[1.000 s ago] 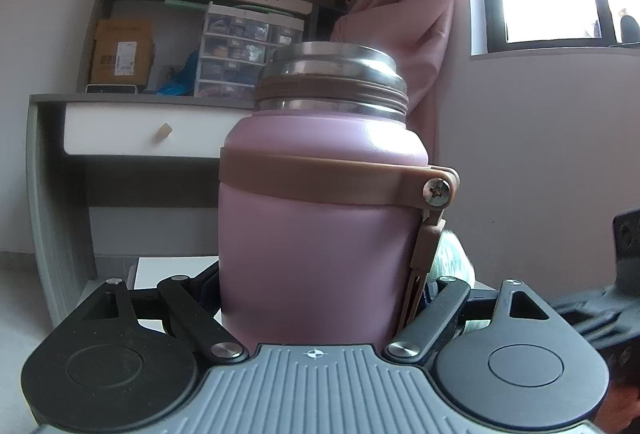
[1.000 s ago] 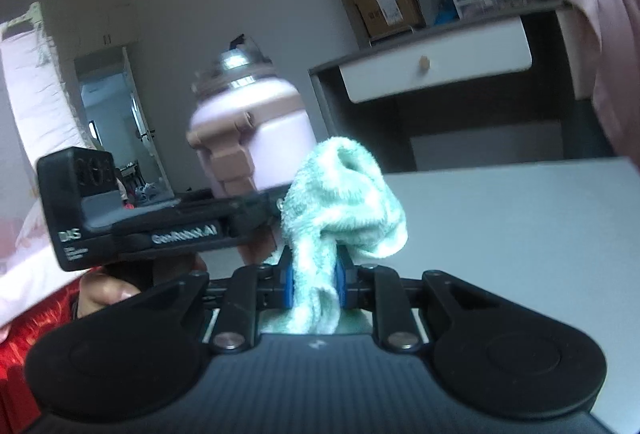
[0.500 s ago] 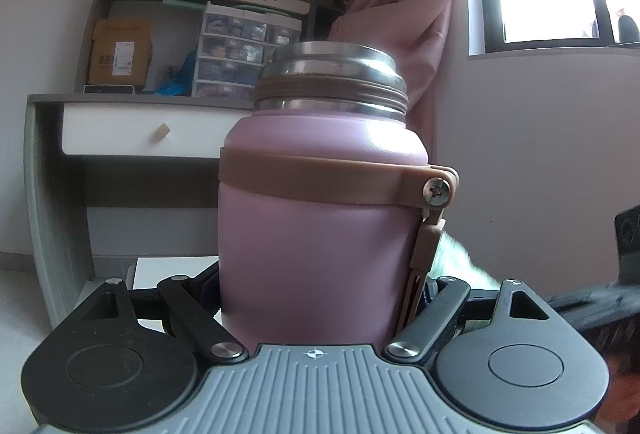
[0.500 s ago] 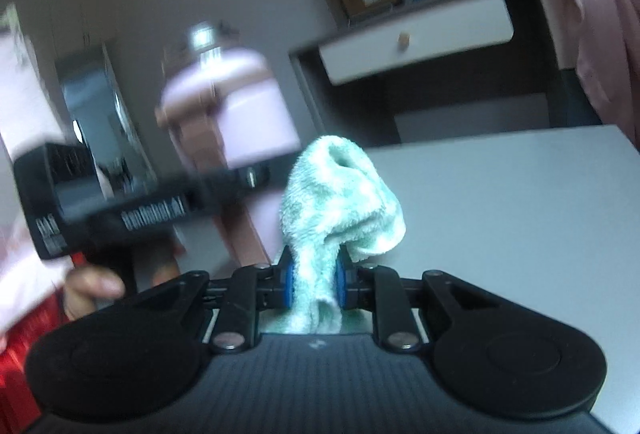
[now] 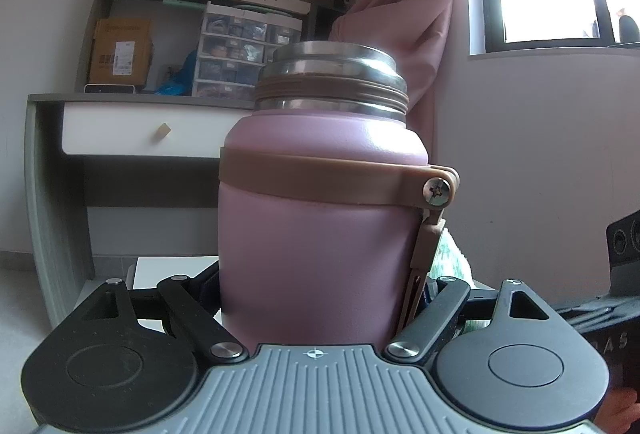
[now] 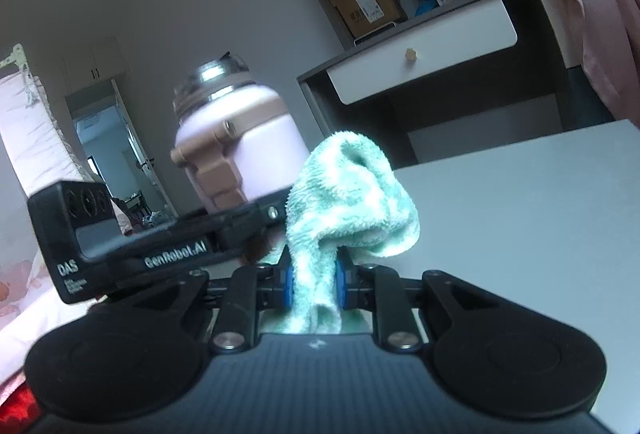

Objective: Clean container
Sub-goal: 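Rub the green towel against the bottle side with the right gripper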

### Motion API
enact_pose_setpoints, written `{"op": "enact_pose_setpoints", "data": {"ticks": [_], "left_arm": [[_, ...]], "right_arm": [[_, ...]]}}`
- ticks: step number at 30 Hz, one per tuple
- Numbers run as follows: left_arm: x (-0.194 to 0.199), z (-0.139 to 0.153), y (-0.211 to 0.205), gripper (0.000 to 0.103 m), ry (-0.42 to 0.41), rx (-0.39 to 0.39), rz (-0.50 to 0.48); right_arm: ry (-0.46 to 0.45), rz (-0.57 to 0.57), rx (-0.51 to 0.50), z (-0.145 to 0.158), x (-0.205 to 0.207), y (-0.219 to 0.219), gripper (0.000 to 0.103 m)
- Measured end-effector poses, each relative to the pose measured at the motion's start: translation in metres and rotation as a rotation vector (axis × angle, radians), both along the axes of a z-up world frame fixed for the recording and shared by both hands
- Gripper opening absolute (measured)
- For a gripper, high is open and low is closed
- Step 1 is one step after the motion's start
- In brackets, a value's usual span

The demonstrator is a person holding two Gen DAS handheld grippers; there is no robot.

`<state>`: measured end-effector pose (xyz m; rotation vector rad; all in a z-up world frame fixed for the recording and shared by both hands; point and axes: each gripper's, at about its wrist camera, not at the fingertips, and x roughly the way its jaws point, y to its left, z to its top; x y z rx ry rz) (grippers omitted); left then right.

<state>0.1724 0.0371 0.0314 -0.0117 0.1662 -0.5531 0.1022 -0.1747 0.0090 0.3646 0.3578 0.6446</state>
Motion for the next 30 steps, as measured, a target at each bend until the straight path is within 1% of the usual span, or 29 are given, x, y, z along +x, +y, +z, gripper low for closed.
{"op": "enact_pose_setpoints", "data": {"ticks": [7, 10, 13, 17, 19, 22, 25, 30], "left_arm": [[-0.001, 0.0, -0.001, 0.084, -0.002, 0.001, 0.002], [-0.001, 0.0, -0.001, 0.084, -0.002, 0.001, -0.001], [-0.001, 0.0, 0.001, 0.084, -0.002, 0.001, -0.001], [-0.001, 0.0, 0.005, 0.084, -0.001, 0.0, -0.003], [-0.001, -0.001, 0.006, 0.084, -0.001, -0.001, -0.003], [-0.002, -0.002, 0.007, 0.084, 0.0, -0.002, -0.002], [-0.002, -0.003, 0.007, 0.084, 0.001, -0.002, -0.002], [-0.003, -0.003, 0.005, 0.084, 0.0, -0.001, -0.001]], "right_arm": [[0.075, 0.0, -0.069, -0.015, 0.004, 0.006, 0.019], [0.089, -0.002, -0.088, -0.018, 0.004, 0.007, 0.019], [0.093, 0.001, -0.096, -0.015, 0.005, 0.003, 0.019], [0.071, -0.031, -0.062, -0.005, 0.004, -0.01, 0.019], [0.052, -0.036, -0.006, 0.001, 0.005, -0.019, 0.02], [0.04, 0.0, 0.065, 0.006, 0.007, -0.022, 0.02], [0.028, -0.003, 0.046, 0.007, 0.01, -0.014, 0.02], [0.051, 0.0, 0.041, 0.0, 0.013, -0.011, 0.02]]}}
